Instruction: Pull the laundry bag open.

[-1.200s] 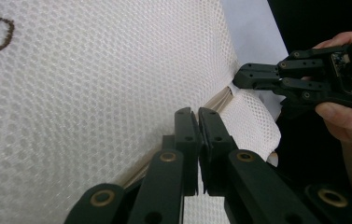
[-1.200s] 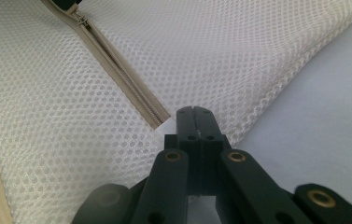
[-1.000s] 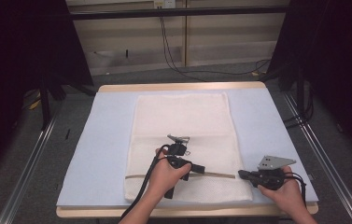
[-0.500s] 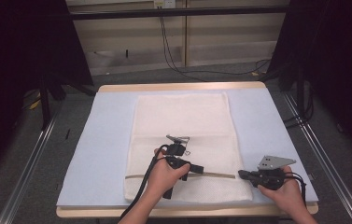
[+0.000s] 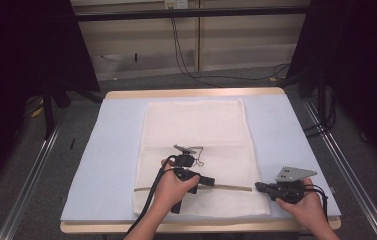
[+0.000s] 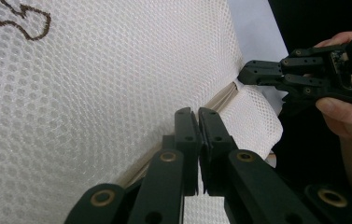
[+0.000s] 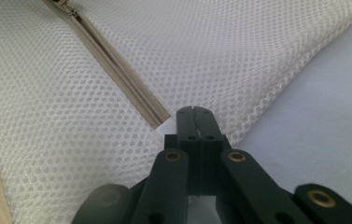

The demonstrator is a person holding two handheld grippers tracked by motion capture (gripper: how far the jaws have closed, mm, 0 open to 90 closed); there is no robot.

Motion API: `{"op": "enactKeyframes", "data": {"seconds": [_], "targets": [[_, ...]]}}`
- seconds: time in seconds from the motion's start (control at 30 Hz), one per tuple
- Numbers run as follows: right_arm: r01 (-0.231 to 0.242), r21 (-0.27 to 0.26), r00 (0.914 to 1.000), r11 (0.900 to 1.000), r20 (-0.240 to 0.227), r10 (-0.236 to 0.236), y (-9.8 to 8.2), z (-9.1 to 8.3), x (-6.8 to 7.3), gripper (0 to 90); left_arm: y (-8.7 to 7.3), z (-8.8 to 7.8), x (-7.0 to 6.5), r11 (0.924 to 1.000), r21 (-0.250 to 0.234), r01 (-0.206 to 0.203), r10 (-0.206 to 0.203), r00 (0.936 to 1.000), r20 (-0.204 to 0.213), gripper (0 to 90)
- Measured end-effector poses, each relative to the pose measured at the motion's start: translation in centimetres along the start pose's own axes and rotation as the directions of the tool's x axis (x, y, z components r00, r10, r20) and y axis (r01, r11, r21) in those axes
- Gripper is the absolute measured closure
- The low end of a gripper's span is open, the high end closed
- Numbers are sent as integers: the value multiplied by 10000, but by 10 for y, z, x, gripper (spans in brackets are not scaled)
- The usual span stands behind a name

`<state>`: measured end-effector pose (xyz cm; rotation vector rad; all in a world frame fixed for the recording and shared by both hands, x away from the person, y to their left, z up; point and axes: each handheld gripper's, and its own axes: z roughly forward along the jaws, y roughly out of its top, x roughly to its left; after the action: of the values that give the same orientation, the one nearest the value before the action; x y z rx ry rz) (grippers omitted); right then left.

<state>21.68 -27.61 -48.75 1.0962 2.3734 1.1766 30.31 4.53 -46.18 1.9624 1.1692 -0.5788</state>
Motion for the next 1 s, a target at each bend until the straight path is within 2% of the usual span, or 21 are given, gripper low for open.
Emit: {"op": "enactKeyframes", "data": {"seconds": [0.13,0.23,0.27,0.3,0.4,0.47,0.53,0.57,0.63,0.67,0.77,1.0], "targets": [[-8,-6,10000,10000,-9,8,0,0,0,900,0,0,-3,10000,10,-81,81,9997,-234,876],[-17,5,10000,10000,-7,17,0,0,0,900,0,-2,-2,9999,-33,-114,113,9997,-220,875],[-14,-1,10000,10000,-9,14,0,0,0,900,0,-3,-1,9997,91,-218,220,9993,-293,876],[-16,2,10000,10000,-5,16,0,0,0,900,-1,-5,0,10000,58,-67,68,9999,-148,876],[21,-7,10000,10000,-17,-21,0,0,0,900,-2,-10,4,9999,62,-123,124,9997,-221,875],[21,-2,10000,10000,-15,-21,0,0,0,900,-3,-12,5,9999,-119,109,-111,9998,-152,875],[25,-3,10000,10000,-7,-25,0,0,0,900,-3,-14,7,10000,25,-84,84,9998,-185,875],[40,1,10000,10000,25,-40,0,0,0,900,-3,-15,6,10000,-88,-7,5,9997,-245,875],[13,16,10000,10000,14,-13,0,0,1,900,-4,-15,7,9999,-104,115,-116,9999,-114,875],[1,12,10000,10000,0,-1,0,0,1,900,-4,-15,7,10000,-7,6,-6,9997,-263,875],[39,-1,10000,10000,16,-39,0,0,0,900,-4,-17,9,10000,-61,-2,1,9998,-191,875],[43,11,10000,10000,12,-43,0,0,0,900,-6,-19,10,10000,-22,3,-4,9995,-331,875]]}}
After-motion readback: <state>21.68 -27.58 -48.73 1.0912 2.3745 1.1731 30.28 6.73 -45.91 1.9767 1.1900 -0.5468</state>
